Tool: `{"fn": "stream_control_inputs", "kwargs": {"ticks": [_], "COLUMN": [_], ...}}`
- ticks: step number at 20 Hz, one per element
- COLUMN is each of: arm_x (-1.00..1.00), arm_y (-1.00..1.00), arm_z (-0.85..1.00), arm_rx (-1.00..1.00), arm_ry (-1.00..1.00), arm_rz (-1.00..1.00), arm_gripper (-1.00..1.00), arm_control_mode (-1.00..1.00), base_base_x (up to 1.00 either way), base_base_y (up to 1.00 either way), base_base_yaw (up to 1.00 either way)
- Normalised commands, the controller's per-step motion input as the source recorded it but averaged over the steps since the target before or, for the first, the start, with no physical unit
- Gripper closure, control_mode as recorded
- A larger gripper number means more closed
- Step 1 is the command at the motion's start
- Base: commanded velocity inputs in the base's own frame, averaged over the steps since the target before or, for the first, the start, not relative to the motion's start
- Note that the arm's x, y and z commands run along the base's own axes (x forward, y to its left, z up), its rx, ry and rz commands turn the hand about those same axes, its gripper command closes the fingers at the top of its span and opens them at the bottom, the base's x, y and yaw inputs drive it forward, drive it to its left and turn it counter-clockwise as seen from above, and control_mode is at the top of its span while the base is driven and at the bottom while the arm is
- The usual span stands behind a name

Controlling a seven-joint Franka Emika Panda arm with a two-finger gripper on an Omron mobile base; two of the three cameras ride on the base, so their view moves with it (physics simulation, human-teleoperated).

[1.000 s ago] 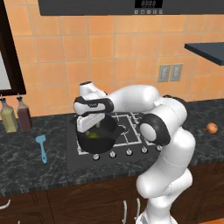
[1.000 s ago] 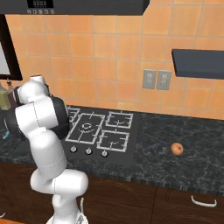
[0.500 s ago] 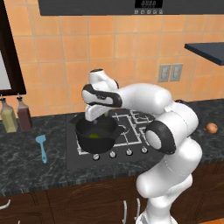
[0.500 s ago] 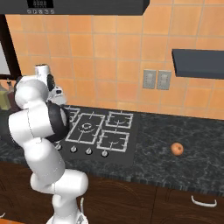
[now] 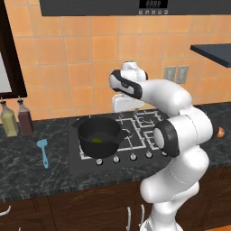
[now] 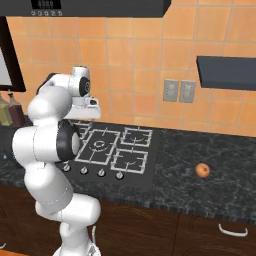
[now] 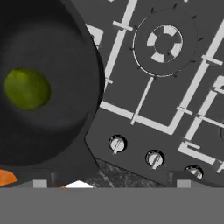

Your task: Put the lime and onion in the pot. Retrieve the spatula and lightly stir the vegetables in the pot.

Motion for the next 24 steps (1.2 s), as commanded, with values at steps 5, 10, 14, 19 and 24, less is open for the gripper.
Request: {"fn": "stream_control_inputs", "kwargs": {"ticks": [5, 10, 14, 19, 24], "arm_x": [0.04, 0.00, -0.02, -0.01, 0.00], "arm_y": [-1.00, -1.00, -1.00, -1.00, -1.00], "arm_z": [-0.60, -0.57, -0.18, -0.03, 0.00], "arm_rx": [-0.05, -0.15, -0.07, 0.00, 0.00], "arm_ry": [0.01, 0.00, 0.00, 0.02, 0.01], "arm_rz": [-0.24, -0.06, -0.07, -0.10, -0.09], "arm_gripper": [-1.00, -1.00, -1.00, -1.00, -1.00], "arm_control_mode": [-1.00, -1.00, -1.00, -1.00, -1.00], "base_base_x": [0.00, 0.00, 0.00, 0.00, 0.00], "base_base_y": [0.00, 0.00, 0.00, 0.00, 0.00], "base_base_yaw": [0.00, 0.00, 0.00, 0.00, 0.00]}}
